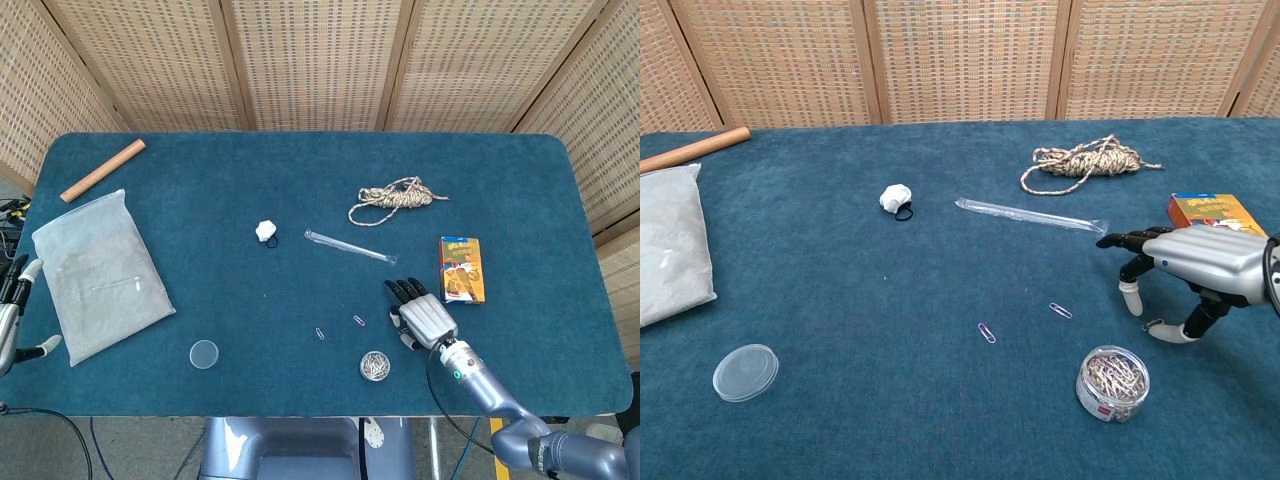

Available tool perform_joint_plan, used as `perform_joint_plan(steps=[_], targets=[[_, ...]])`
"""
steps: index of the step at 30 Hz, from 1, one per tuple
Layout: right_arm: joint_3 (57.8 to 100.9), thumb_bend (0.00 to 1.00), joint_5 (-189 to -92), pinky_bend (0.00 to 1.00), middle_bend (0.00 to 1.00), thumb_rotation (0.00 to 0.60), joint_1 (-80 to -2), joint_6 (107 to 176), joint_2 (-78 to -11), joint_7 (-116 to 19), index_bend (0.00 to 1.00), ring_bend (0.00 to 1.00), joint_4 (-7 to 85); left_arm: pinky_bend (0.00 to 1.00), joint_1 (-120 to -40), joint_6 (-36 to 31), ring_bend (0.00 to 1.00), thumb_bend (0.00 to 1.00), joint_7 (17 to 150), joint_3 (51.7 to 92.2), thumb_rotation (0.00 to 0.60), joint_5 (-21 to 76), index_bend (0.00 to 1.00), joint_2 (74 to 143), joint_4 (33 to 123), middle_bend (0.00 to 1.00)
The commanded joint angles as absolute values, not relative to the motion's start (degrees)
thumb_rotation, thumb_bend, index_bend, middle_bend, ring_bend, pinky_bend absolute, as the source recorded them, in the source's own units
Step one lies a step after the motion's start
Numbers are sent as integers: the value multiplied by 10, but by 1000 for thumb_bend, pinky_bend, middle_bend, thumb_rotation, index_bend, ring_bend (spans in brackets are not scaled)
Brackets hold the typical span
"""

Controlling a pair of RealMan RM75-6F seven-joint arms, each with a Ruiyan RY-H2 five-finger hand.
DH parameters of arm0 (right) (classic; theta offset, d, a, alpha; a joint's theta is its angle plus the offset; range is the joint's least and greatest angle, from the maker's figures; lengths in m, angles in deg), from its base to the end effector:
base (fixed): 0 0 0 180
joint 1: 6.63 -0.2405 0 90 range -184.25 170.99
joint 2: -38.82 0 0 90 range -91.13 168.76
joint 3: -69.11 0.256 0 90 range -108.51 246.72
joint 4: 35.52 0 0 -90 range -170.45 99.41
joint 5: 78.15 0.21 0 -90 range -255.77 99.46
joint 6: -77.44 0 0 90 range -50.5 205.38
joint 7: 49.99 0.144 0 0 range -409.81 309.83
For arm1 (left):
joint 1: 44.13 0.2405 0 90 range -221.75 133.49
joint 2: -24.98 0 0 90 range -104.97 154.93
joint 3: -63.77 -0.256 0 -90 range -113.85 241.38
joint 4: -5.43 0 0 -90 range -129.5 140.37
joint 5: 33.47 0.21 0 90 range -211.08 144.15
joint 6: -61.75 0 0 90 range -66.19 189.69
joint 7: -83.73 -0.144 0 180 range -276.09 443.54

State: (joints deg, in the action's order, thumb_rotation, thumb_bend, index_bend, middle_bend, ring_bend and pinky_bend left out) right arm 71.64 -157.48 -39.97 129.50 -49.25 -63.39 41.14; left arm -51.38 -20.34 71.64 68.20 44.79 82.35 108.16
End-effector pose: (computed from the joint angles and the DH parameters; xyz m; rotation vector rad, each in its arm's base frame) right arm -0.2280 -0.2986 -0.0281 2.0272 -0.8791 0.7318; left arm -0.2926 0.1955 0.1820 -1.3784 -0.8488 -0.7517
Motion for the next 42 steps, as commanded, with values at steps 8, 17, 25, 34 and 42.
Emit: perform_joint_plan(steps=[8,17,25,34,42], targets=[[715,324,-1563,0,0,600,-405,1285,-496,-645,505,0,410,0,-515,-203,0,0,716,681,600,449,0,824,1082,0],[719,347,-1541,0,0,600,-412,1273,-505,-661,556,0,403,0,-515,-201,0,0,717,681,600,447,0,823,1081,0],[718,434,-1534,0,0,600,-411,1275,-503,-667,679,0,408,0,-516,-199,0,0,720,682,600,446,0,823,1081,0],[717,494,-1546,0,0,600,-409,1290,-483,-658,689,0,433,0,-516,-200,0,0,719,680,600,448,0,822,1082,0],[710,495,-1608,0,0,600,-412,1324,-412,-649,693,0,557,0,-516,-200,0,0,719,680,600,449,0,822,1083,0]])
